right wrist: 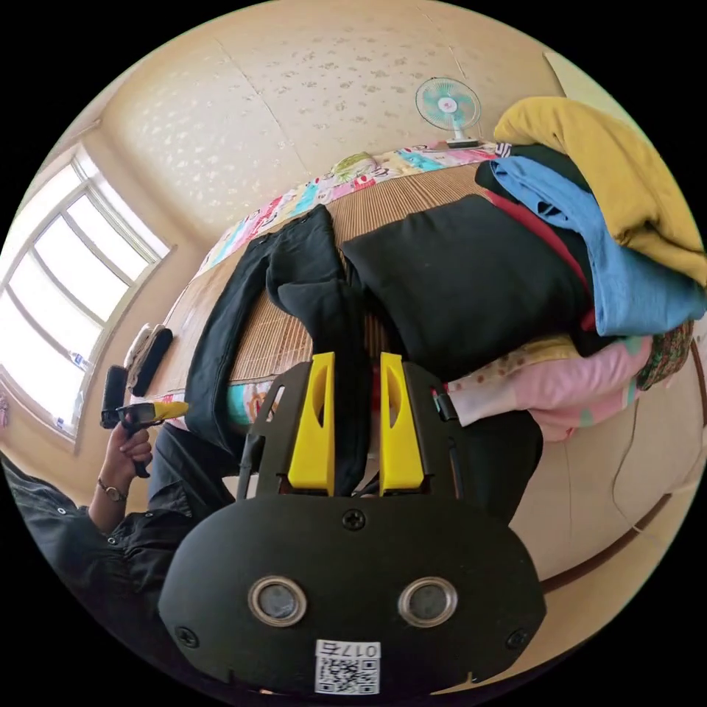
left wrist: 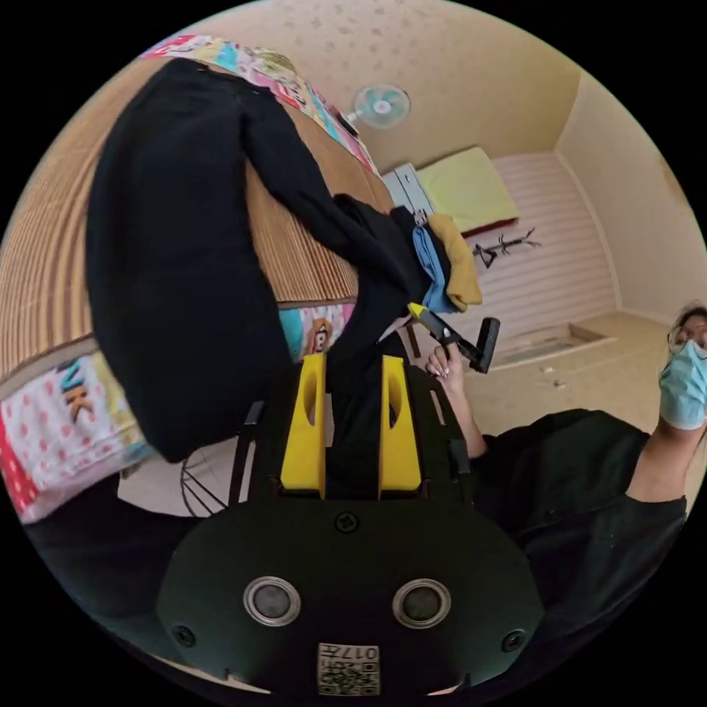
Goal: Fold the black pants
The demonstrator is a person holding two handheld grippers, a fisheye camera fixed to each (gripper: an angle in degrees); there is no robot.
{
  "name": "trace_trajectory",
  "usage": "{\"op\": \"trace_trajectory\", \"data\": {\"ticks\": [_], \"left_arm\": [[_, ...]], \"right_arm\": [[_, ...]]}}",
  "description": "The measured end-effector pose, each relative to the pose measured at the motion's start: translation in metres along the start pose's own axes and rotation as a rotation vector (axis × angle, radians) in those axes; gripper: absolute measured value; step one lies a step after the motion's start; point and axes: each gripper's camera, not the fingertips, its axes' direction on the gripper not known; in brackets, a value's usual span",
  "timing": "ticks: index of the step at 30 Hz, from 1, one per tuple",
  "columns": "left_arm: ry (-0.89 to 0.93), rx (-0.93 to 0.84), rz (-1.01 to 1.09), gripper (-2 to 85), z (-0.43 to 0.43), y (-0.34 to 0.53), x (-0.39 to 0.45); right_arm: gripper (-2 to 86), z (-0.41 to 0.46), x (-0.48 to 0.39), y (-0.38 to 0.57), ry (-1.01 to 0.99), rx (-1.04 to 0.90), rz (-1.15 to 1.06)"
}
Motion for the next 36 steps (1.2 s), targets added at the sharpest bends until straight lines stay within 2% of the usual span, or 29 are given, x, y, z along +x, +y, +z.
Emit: {"op": "trace_trajectory", "data": {"ticks": [3, 6, 10, 13, 18, 24, 27, 29, 31, 33, 34, 36], "left_arm": [[-0.044, -0.082, 0.081, 11.2, 0.075, -0.029, 0.008], [-0.127, -0.058, 0.054, 11.2, 0.122, -0.054, -0.005], [-0.133, -0.129, 0.051, 11.2, 0.185, -0.063, -0.023], [-0.230, -0.138, 0.104, 9.2, 0.208, -0.047, -0.023], [-0.295, -0.109, 0.124, 7.8, 0.217, -0.017, -0.031], [-0.254, -0.252, 0.114, 4.8, 0.256, 0.003, -0.055], [-0.220, -0.203, 0.227, 3.3, 0.234, 0.024, -0.035], [-0.106, -0.168, 0.310, 3.0, 0.207, 0.042, -0.016], [0.079, -0.068, 0.437, 2.8, 0.155, 0.078, 0.015], [0.129, 0.067, 0.517, 2.9, 0.111, 0.115, 0.042], [0.090, 0.123, 0.518, 3.0, 0.093, 0.136, 0.053], [-0.024, 0.101, 0.445, 3.4, 0.089, 0.153, 0.052]], "right_arm": [[9.1, 0.002, 0.007, -0.006, -0.053, -0.039, 0.022], [8.8, -0.008, 0.013, -0.007, -0.050, 0.003, 0.054], [8.9, -0.020, 0.024, -0.012, -0.083, 0.007, 0.069], [9.2, -0.027, 0.037, -0.012, -0.171, 0.004, 0.084], [9.5, -0.027, 0.055, -0.014, -0.259, -0.058, 0.085], [5.9, -0.039, 0.064, -0.016, -0.311, -0.109, 0.055], [4.2, -0.074, 0.054, -0.006, -0.337, -0.032, -0.056], [3.8, -0.106, 0.054, 0.004, -0.489, 0.055, -0.152], [3.4, -0.142, 0.076, 0.015, -0.750, 0.156, -0.190], [3.1, -0.153, 0.093, 0.019, -0.840, 0.153, -0.186], [3.0, -0.154, 0.099, 0.022, -0.849, 0.115, -0.197], [2.9, -0.143, 0.096, 0.023, -0.853, -0.018, -0.211]]}}
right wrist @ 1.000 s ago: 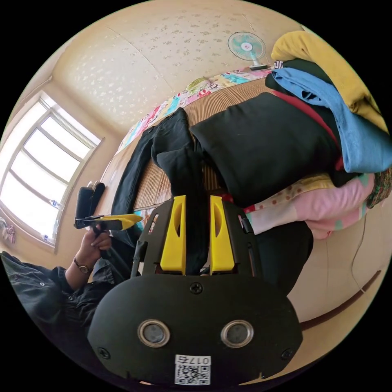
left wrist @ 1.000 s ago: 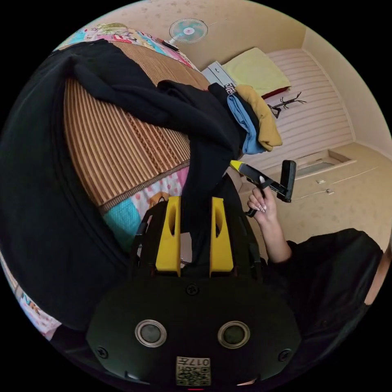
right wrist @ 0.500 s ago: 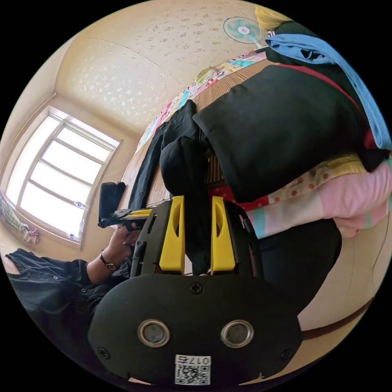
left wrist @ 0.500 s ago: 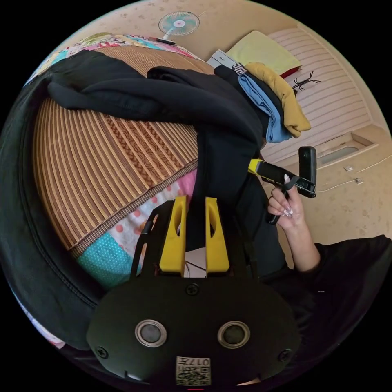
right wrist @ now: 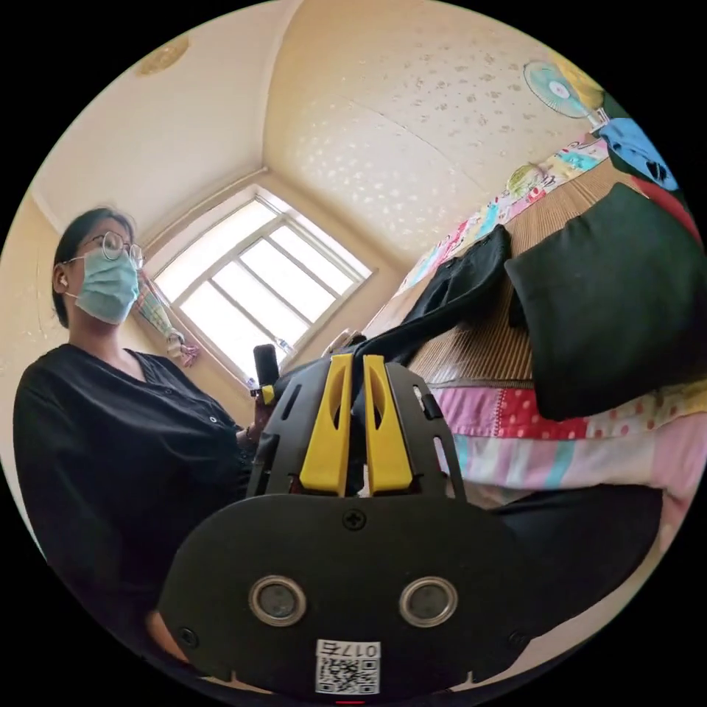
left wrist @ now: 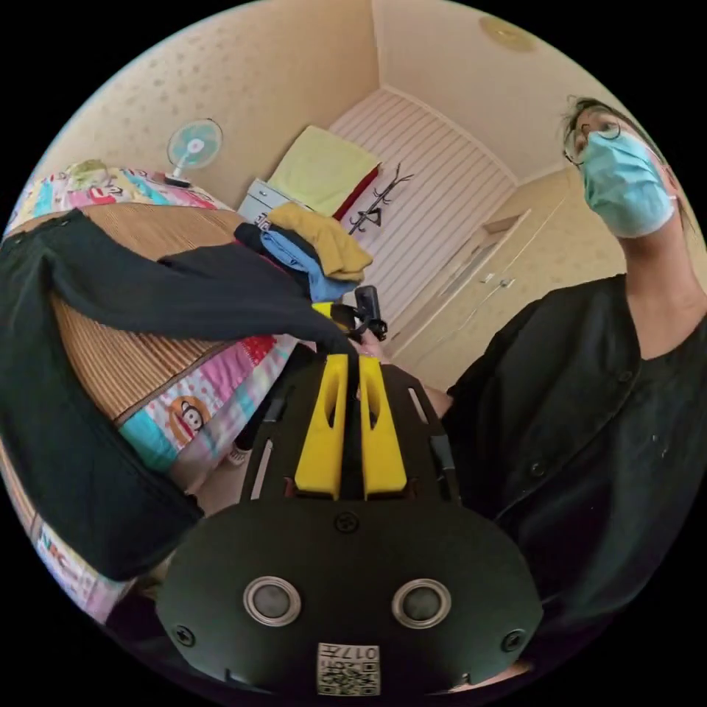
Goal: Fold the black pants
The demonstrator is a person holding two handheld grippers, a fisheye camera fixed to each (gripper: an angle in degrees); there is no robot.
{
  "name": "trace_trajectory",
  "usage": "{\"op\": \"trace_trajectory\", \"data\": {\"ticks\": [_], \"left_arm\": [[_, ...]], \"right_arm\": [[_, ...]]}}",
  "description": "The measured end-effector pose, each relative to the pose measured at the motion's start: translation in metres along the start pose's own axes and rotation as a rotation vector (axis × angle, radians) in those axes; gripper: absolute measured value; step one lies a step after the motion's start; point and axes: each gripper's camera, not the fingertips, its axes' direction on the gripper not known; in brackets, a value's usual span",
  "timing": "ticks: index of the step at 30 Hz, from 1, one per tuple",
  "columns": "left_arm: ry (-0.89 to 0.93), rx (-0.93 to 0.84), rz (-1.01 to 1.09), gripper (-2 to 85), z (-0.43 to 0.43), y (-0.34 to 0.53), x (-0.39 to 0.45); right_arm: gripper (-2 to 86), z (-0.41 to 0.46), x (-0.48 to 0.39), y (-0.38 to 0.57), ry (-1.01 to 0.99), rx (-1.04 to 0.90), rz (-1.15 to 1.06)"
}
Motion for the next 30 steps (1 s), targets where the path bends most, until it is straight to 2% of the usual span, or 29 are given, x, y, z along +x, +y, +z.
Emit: {"op": "trace_trajectory", "data": {"ticks": [2, 4, 5, 7, 9, 13, 17, 20, 24, 28, 30], "left_arm": [[-0.062, -0.134, -0.124, 4.1, 0.016, 0.017, -0.016], [-0.156, -0.257, -0.335, 6.3, 0.030, 0.049, -0.052], [-0.162, -0.258, -0.385, 7.0, 0.028, 0.057, -0.060], [-0.089, -0.151, -0.495, 7.7, 0.004, 0.076, -0.085], [-0.081, -0.065, -0.512, 7.8, -0.018, 0.074, -0.093], [-0.135, 0.003, -0.445, 8.5, -0.048, 0.030, -0.094], [-0.133, 0.051, -0.409, 11.2, -0.054, -0.016, -0.100], [-0.179, -0.013, -0.428, 14.1, -0.043, -0.052, -0.112], [-0.339, -0.114, -0.390, 16.0, -0.017, -0.081, -0.112], [-0.268, -0.155, -0.471, 13.4, 0.002, -0.075, -0.133], [-0.235, -0.136, -0.489, 9.3, 0.000, -0.070, -0.138]], "right_arm": [[2.8, 0.020, 0.008, 0.003, 0.053, -0.126, 0.068], [2.6, 0.049, 0.015, 0.011, 0.171, -0.284, 0.124], [2.6, 0.054, 0.015, 0.013, 0.192, -0.314, 0.125], [2.6, 0.067, 0.014, 0.020, 0.238, -0.371, 0.112], [2.5, 0.070, 0.017, 0.025, 0.239, -0.382, 0.102], [2.6, 0.074, 0.004, 0.025, 0.013, -0.302, -0.036], [2.7, 0.107, 0.006, 0.018, -0.076, -0.353, -0.065], [2.8, 0.144, 0.005, 0.016, -0.020, -0.452, -0.107], [2.7, 0.180, 0.010, 0.022, 0.009, -0.524, -0.152], [2.4, 0.196, 0.033, 0.035, -0.067, -0.506, -0.113], [2.6, 0.202, 0.047, 0.045, -0.074, -0.509, -0.089]]}}
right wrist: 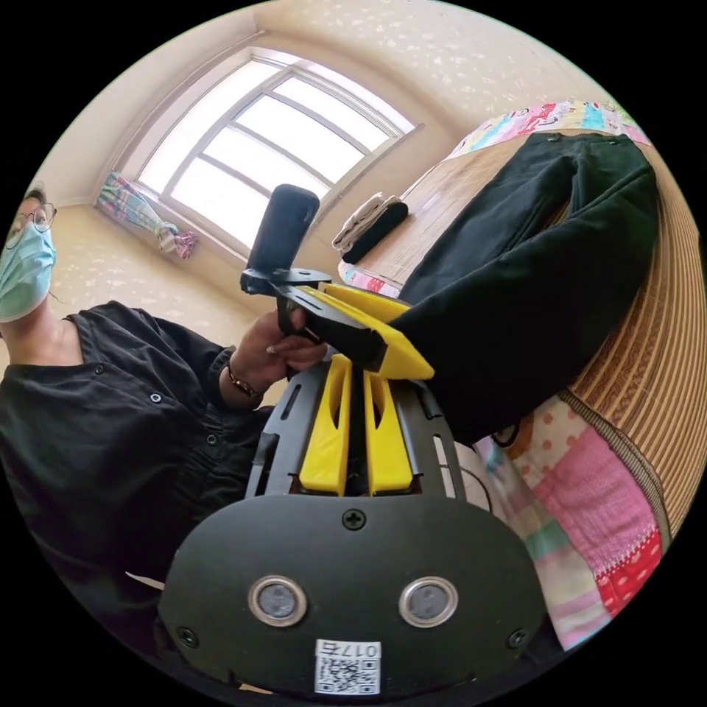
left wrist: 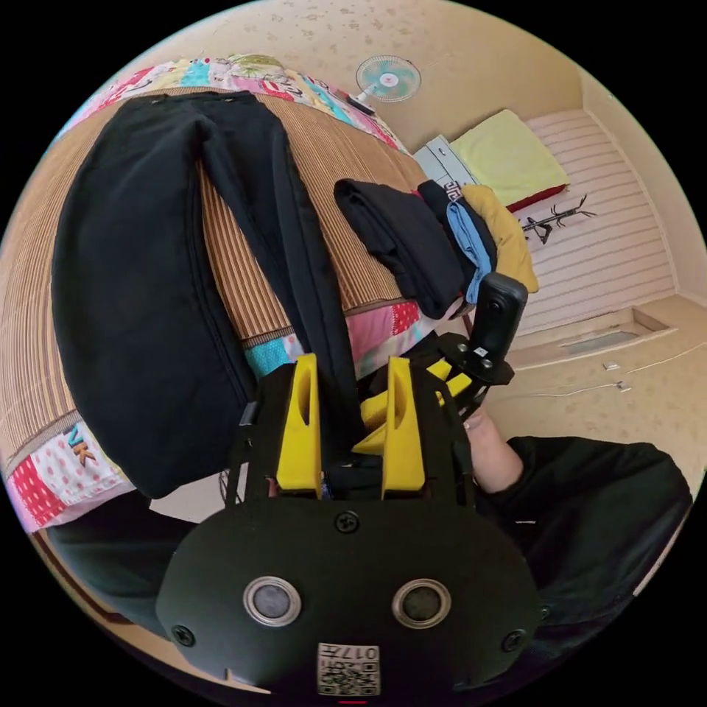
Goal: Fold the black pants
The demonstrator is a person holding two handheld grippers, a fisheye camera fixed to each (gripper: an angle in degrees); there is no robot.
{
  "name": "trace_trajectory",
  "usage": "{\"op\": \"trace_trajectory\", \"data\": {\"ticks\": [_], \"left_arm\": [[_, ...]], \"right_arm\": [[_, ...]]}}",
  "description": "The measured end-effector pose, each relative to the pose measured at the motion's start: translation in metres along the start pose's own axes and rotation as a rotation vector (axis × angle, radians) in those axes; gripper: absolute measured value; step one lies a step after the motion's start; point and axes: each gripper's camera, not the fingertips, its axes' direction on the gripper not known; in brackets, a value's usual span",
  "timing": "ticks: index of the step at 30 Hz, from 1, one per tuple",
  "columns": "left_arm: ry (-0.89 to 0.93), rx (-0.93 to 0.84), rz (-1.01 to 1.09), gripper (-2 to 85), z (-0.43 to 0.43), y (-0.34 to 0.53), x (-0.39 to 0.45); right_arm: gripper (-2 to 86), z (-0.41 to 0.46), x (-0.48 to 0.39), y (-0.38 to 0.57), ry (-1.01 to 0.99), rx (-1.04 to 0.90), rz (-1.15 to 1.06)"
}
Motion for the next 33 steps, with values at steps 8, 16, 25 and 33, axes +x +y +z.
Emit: {"op": "trace_trajectory", "data": {"ticks": [8, 16, 25, 33], "left_arm": [[0.050, 0.080, -0.016, 5.0, -0.031, 0.003, -0.008], [0.130, 0.096, -0.039, 5.2, -0.048, -0.009, -0.003], [0.137, 0.101, -0.033, 5.2, -0.083, -0.023, 0.022], [0.212, 0.147, -0.043, 4.0, -0.136, -0.003, 0.023]], "right_arm": [[8.9, -0.020, 0.039, -0.010, -0.092, -0.151, -0.019], [14.2, -0.114, 0.176, -0.180, 0.444, 0.125, 0.237], [12.6, -0.062, 0.437, -0.306, 0.742, 0.085, 0.718], [3.6, 0.035, 0.341, -0.357, 1.059, 0.309, 0.344]]}}
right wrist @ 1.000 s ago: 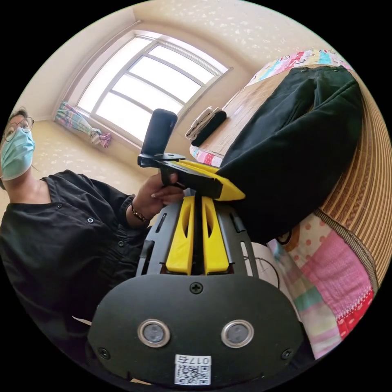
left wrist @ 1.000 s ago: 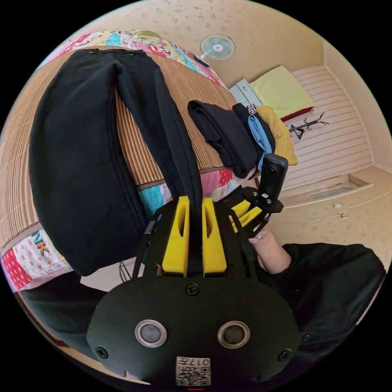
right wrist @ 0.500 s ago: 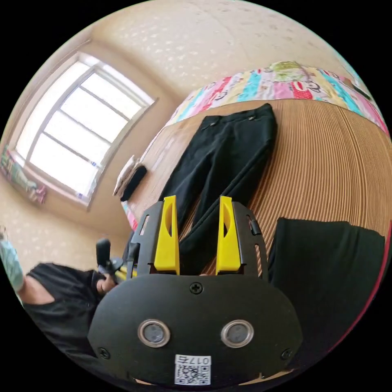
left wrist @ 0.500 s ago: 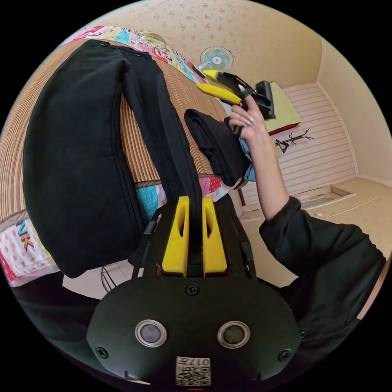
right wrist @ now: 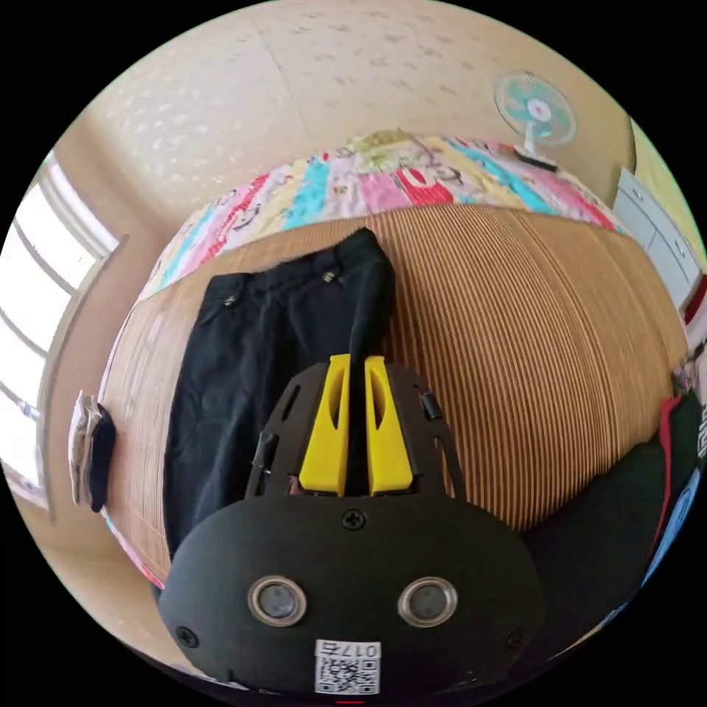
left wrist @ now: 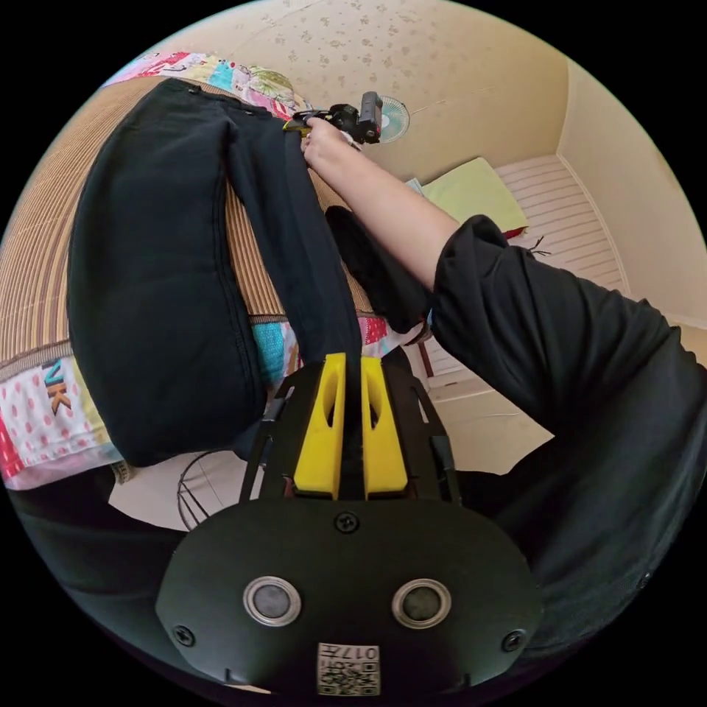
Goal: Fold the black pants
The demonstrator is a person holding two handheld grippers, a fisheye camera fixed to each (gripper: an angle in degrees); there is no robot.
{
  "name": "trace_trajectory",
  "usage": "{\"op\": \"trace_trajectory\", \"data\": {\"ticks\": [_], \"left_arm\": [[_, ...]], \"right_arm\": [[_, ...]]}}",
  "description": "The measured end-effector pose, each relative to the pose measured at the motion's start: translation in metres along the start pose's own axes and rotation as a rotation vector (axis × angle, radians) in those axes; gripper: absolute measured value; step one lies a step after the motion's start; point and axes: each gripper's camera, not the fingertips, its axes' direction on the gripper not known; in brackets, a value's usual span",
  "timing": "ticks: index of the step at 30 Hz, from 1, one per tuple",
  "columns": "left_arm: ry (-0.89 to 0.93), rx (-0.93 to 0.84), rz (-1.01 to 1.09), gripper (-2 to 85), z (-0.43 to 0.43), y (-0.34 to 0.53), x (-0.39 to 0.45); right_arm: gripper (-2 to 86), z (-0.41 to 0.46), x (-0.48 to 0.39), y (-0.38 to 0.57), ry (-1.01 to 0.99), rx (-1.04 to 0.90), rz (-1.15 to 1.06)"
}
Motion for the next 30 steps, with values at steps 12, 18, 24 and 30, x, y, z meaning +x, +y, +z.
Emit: {"op": "trace_trajectory", "data": {"ticks": [12, 18, 24, 30], "left_arm": [[-0.123, 0.077, -0.313, 5.2, -0.124, 0.061, -0.052], [0.004, 0.076, -0.330, 7.2, -0.144, 0.067, -0.078], [-0.063, 0.184, -0.266, 9.4, -0.175, 0.042, -0.056], [-0.086, 0.112, -0.243, 9.3, -0.155, 0.008, -0.035]], "right_arm": [[6.1, 0.039, -0.239, 0.037, -0.222, -0.079, -0.548], [6.3, -0.033, -0.156, 0.107, -0.437, -0.075, -0.478], [8.0, -0.096, -0.038, 0.233, -0.596, -0.261, -0.410], [8.9, -0.160, 0.027, 0.346, -0.696, -0.231, -0.284]]}}
